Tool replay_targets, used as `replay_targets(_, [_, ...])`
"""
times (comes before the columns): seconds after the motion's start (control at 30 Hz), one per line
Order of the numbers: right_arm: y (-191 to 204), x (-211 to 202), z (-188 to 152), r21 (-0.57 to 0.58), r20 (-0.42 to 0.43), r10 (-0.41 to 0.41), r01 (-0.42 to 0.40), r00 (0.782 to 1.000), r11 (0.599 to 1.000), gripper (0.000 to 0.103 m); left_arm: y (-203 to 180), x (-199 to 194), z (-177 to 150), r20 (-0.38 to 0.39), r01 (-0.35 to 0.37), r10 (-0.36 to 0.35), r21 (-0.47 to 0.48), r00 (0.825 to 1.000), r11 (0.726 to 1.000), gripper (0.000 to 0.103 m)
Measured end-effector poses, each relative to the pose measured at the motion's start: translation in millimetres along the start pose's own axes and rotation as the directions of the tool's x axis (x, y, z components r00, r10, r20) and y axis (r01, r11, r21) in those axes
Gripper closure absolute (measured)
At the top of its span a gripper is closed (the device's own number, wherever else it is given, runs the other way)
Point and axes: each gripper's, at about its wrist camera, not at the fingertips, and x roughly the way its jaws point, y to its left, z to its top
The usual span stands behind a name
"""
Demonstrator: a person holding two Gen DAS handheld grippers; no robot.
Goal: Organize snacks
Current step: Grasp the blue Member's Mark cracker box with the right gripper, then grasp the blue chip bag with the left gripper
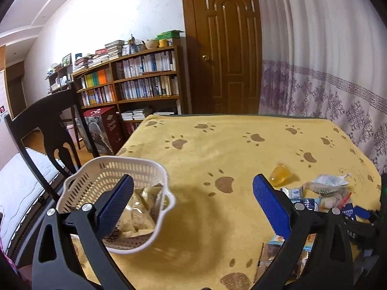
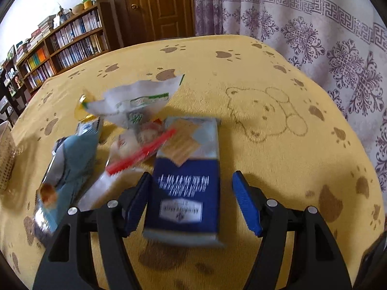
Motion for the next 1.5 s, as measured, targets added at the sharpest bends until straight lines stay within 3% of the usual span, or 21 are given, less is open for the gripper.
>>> replay_targets(0.13, [1.0, 3.8, 5.8, -0.014, 0.008, 0.000, 0.000, 1.000, 1.000, 0.037, -14.4, 7.4, -6.3, -0.032, 0.031, -0.030, 0.025, 0.999, 0.999, 0.003])
replay_targets(0.23, [1.2, 3.0, 6.7, -0.022, 0.017, -0.002, 0.002, 1.000, 1.000, 0.050, -25.6, 14.8, -10.3, -0.061, 0.062, -0.060, 0.035, 0.996, 0.997, 0.003])
replay_targets(0.43, [-5.1, 0.4, 6.4, -0.017, 0.021, 0.012, -0.012, 1.000, 1.000, 0.053, -55.1, 27.1, -16.5, -0.115, 0.161, -0.152, 0.067, 0.982, 0.985, 0.003])
replay_targets(0.53, [-10.4, -0.7, 6.8, -0.002, 0.029, 0.000, 0.000, 1.000, 1.000, 0.053, -73.2, 35.3, -21.7, -0.155, 0.242, -0.228, 0.078, 0.961, 0.967, 0.003])
replay_targets(0.67, [-21.6, -0.8, 6.9, 0.036, 0.038, -0.016, 0.015, 0.999, 0.999, 0.053, -97.8, 49.3, -31.7, -0.226, 0.344, -0.320, 0.074, 0.920, 0.936, 0.003])
replay_targets(0.87, [-28.1, 0.1, 5.4, 0.070, 0.044, 0.012, -0.015, 0.999, 0.997, 0.053, -121.9, 66.6, -38.8, -0.301, 0.424, -0.388, 0.062, 0.871, 0.904, 0.007])
replay_targets(1.0, [-29.3, 0.6, 4.9, 0.076, 0.046, 0.020, -0.024, 0.999, 0.997, 0.053, -131.4, 75.8, -40.1, -0.328, 0.442, -0.401, 0.059, 0.855, 0.895, 0.009])
replay_targets(1.1, [-29.2, 0.3, 4.4, 0.077, 0.046, 0.021, -0.024, 0.999, 0.997, 0.053, -135.7, 85.1, -42.9, -0.355, 0.455, -0.411, 0.044, 0.839, 0.890, 0.017])
replay_targets(1.2, [-30.3, 0.1, 4.5, 0.078, 0.047, 0.024, -0.027, 0.999, 0.997, 0.052, -136.8, 99.3, -48.0, -0.399, 0.469, -0.428, 0.006, 0.811, 0.883, 0.029])
replay_targets(1.27, [-30.1, 0.1, 4.2, 0.080, 0.048, 0.027, -0.030, 0.999, 0.996, 0.052, -134.4, 106.6, -53.1, -0.418, 0.495, -0.466, -0.044, 0.780, 0.868, 0.036])
replay_targets(1.3, [-30.1, 0.3, 4.2, 0.081, 0.048, 0.028, -0.032, 0.998, 0.996, 0.052, -133.6, 106.4, -53.3, -0.410, 0.495, -0.469, -0.048, 0.782, 0.867, 0.039])
replay_targets(1.33, [-30.0, 0.5, 4.3, 0.081, 0.048, 0.029, -0.033, 0.998, 0.996, 0.052, -133.0, 105.4, -53.4, -0.405, 0.502, -0.477, -0.049, 0.780, 0.863, 0.050])
replay_targets(1.37, [-29.9, 0.5, 4.2, 0.081, 0.048, 0.029, -0.033, 0.998, 0.996, 0.052, -132.4, 103.7, -53.0, -0.402, 0.517, -0.494, -0.057, 0.771, 0.854, 0.050])
replay_targets(1.5, [-29.9, 0.4, 4.0, 0.082, 0.048, 0.030, -0.034, 0.998, 0.996, 0.052, -130.1, 98.1, -52.4, -0.385, 0.497, -0.471, -0.036, 0.794, 0.867, 0.050])
